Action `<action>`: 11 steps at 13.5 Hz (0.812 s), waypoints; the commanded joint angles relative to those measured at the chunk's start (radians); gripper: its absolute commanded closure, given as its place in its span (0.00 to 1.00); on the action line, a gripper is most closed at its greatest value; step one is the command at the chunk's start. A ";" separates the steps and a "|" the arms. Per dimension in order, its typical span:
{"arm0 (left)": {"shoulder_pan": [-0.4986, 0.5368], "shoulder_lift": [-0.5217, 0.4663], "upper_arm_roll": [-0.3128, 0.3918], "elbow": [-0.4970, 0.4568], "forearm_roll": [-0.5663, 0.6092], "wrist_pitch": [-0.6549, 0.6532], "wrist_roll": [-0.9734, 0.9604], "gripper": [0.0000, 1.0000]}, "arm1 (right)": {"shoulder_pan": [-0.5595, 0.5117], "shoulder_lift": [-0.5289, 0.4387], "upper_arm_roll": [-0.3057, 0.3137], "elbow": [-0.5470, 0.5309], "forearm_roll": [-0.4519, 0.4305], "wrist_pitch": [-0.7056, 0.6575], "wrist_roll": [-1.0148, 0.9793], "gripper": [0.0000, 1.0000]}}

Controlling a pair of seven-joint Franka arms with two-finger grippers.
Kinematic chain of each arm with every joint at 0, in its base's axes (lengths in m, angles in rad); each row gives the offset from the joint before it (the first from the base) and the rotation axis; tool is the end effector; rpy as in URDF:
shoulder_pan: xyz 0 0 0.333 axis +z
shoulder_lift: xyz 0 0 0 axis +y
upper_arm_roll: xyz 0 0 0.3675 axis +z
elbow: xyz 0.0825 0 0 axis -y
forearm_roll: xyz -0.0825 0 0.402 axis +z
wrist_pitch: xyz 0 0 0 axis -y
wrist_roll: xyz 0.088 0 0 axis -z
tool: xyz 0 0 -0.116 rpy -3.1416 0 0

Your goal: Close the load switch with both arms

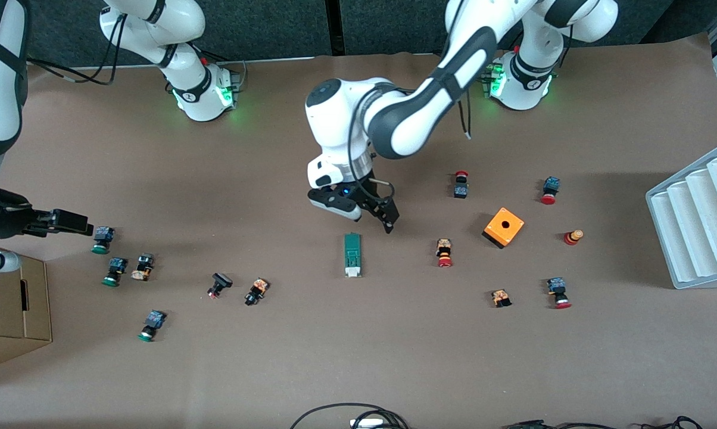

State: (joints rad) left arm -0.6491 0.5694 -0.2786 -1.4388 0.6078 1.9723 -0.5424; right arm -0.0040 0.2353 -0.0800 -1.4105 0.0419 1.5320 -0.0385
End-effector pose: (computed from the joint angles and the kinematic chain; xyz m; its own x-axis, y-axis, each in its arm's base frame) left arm 0.5180 -0.5514 0.4016 0.8035 -0.5728 0.1622 -0.4915 -0.7919 -0.3623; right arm 0.6457 -0.0430 0.5985 0.9928 -0.0433 -0.1118 -0.0466 -0.9985 -0.0275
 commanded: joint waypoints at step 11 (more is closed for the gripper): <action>0.241 -0.152 0.001 0.079 -0.373 -0.226 0.483 0.00 | -0.099 -0.053 0.121 -0.097 -0.002 0.071 0.123 0.00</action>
State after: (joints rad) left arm -0.4475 0.4408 -0.2743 -1.3931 0.2826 1.8069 -0.0959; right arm -0.1001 0.2012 0.0380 -1.4837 0.0313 1.5994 0.1228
